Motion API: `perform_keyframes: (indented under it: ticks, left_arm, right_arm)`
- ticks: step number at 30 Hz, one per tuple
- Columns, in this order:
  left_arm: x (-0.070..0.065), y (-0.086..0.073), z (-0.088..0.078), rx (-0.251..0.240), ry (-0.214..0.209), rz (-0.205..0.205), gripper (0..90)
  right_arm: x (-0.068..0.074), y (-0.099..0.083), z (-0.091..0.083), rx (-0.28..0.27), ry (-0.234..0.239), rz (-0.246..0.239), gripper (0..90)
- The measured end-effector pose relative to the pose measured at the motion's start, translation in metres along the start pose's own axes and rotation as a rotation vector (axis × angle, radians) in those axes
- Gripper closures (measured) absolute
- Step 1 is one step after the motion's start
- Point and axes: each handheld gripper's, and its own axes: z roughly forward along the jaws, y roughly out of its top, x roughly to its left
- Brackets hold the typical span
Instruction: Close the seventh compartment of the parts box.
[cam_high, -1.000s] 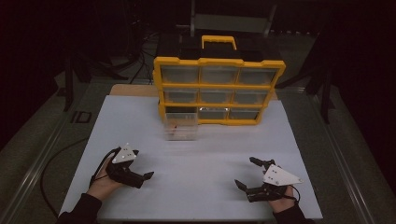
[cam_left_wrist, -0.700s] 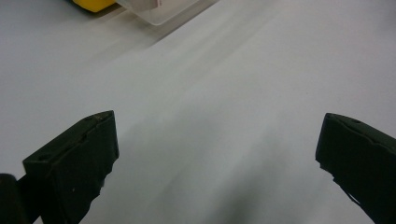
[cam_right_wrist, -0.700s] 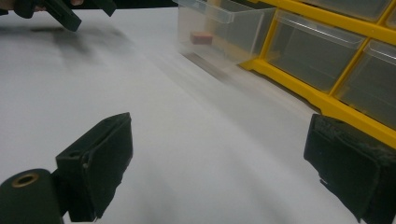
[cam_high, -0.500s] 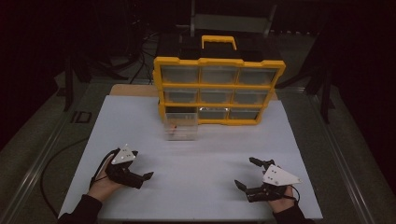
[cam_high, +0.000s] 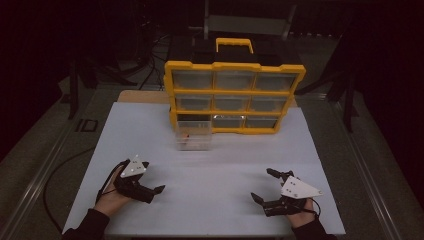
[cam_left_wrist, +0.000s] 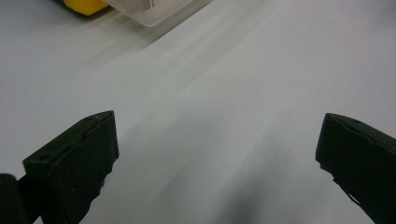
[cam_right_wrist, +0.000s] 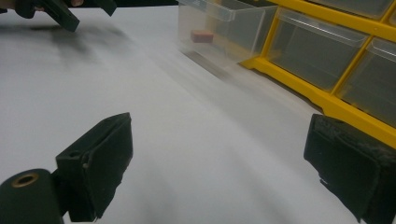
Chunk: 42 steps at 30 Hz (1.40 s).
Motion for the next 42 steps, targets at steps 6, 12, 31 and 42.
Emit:
perform_keyframes:
  ticks: [6,12,31,42]
  left_arm:
    - [-0.004,0.005,-0.003,-0.017,0.0,0.013,0.0]
    - [-0.009,0.01,-0.003,0.009,-0.005,0.028,0.0]
    - [-0.009,0.04,-0.014,-0.035,0.001,0.021,0.0]
    - [-0.006,0.058,-0.018,-0.054,-0.012,0.042,0.0]
  right_arm:
    - [0.0,0.0,0.0,-0.002,-0.002,0.001,8.3]
    - [0.0,0.0,-0.001,-0.005,-0.007,0.0,8.3]
    - [0.0,0.001,-0.002,-0.008,-0.014,0.008,8.3]
    - [0.0,0.001,-0.002,-0.008,-0.014,0.003,8.3]
